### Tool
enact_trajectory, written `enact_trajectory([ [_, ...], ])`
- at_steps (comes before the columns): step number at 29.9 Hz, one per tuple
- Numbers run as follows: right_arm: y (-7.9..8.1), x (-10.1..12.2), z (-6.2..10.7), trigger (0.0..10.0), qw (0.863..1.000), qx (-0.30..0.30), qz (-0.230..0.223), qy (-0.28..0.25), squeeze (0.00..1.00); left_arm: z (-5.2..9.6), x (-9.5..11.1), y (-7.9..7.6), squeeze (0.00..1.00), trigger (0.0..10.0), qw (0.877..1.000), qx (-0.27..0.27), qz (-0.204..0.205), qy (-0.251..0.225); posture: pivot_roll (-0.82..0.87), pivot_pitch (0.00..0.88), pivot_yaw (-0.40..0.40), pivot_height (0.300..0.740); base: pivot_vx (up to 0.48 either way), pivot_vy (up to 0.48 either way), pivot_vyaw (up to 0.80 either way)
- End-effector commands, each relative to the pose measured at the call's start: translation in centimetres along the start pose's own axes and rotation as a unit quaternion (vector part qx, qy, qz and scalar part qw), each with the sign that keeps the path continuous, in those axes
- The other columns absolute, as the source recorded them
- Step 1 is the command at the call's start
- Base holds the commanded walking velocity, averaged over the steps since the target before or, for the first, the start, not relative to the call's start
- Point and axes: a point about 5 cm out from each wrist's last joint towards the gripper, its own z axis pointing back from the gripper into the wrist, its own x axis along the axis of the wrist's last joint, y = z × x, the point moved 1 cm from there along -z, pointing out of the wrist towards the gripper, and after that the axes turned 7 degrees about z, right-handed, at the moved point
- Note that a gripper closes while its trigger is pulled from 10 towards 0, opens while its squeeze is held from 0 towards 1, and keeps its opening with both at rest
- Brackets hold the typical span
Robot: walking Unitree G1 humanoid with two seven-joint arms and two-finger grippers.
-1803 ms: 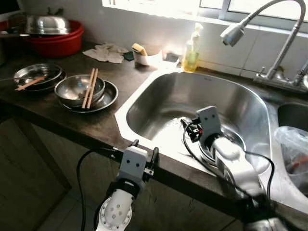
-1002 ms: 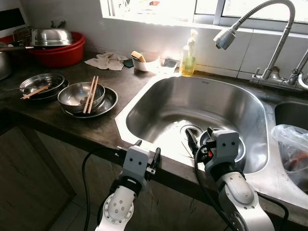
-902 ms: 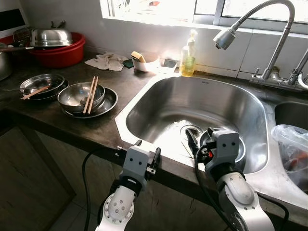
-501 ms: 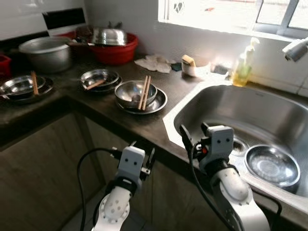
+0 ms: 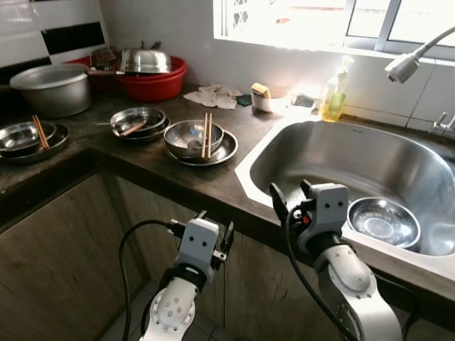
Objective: Kitchen organization
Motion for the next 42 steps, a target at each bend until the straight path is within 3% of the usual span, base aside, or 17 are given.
enact_trajectory([
  [1, 0.1, 0.0, -0.2, 10.0, 1.0, 0.006, -0.003, 0.001, 0.0, 0.0, 0.1, 0.0, 0.0, 10.0, 1.0, 0.002, -0.003, 0.0, 0.18, 0.0, -0.036, 0.74, 0.0, 0.476, 0.0],
  [7, 0.4, 0.1, -0.3, 10.0, 1.0, 0.014, -0.005, 0.002, 0.0, 0.3, 0.0, 0.0, 0.0, 10.0, 1.0, 0.003, 0.001, 0.003, 0.18, 0.0, -0.034, 0.74, 0.0, 0.475, 0.0],
  [24, 0.7, 0.8, -0.9, 10.0, 0.999, 0.04, -0.004, -0.003, 0.0, 0.6, 0.0, -0.2, 0.0, 10.0, 1.0, 0.006, 0.002, 0.005, 0.18, 0.014, -0.039, 0.74, 0.0, 0.0, 0.0],
  [25, 0.8, 0.7, -1.3, 10.0, 0.999, 0.049, 0.004, -0.001, 0.64, 0.7, 0.0, -0.3, 0.0, 10.0, 1.0, 0.006, 0.002, 0.005, 0.18, 0.019, -0.04, 0.74, 0.0, 0.0, 0.0],
  [26, 0.9, 0.6, -1.6, 10.0, 0.998, 0.054, 0.008, 0.001, 1.0, 0.7, 0.0, -0.3, 0.0, 10.0, 1.0, 0.006, 0.002, 0.005, 0.18, 0.023, -0.041, 0.74, 0.0, 0.0, 0.0],
  [30, 1.4, 0.4, -2.7, 10.0, 0.997, 0.073, 0.027, 0.008, 1.0, 0.9, 0.1, -0.5, 0.0, 10.0, 1.0, 0.009, 0.004, 0.004, 0.19, 0.035, -0.049, 0.74, 0.0, 0.0, 0.0],
  [31, 1.4, 0.4, -3.1, 10.0, 0.997, 0.073, 0.031, 0.009, 0.62, 1.0, 0.1, -0.4, 0.0, 10.0, 1.0, 0.009, 0.005, 0.005, 0.19, 0.038, -0.05, 0.74, 0.0, 0.0, 0.0],
  [32, 1.5, 0.3, -3.5, 10.0, 0.997, 0.073, 0.036, 0.011, 0.0, 1.0, 0.1, -0.4, 0.0, 10.0, 1.0, 0.01, 0.005, 0.006, 0.19, 0.04, -0.051, 0.74, 0.0, 0.0, 0.0],
  [42, 1.6, 1.0, -6.8, 10.0, 0.996, 0.075, 0.054, -0.003, 0.0, 1.5, 0.3, -0.6, 0.0, 10.0, 1.0, 0.013, 0.01, 0.006, 0.21, 0.062, -0.066, 0.74, 0.0, 0.0, 0.0],
])
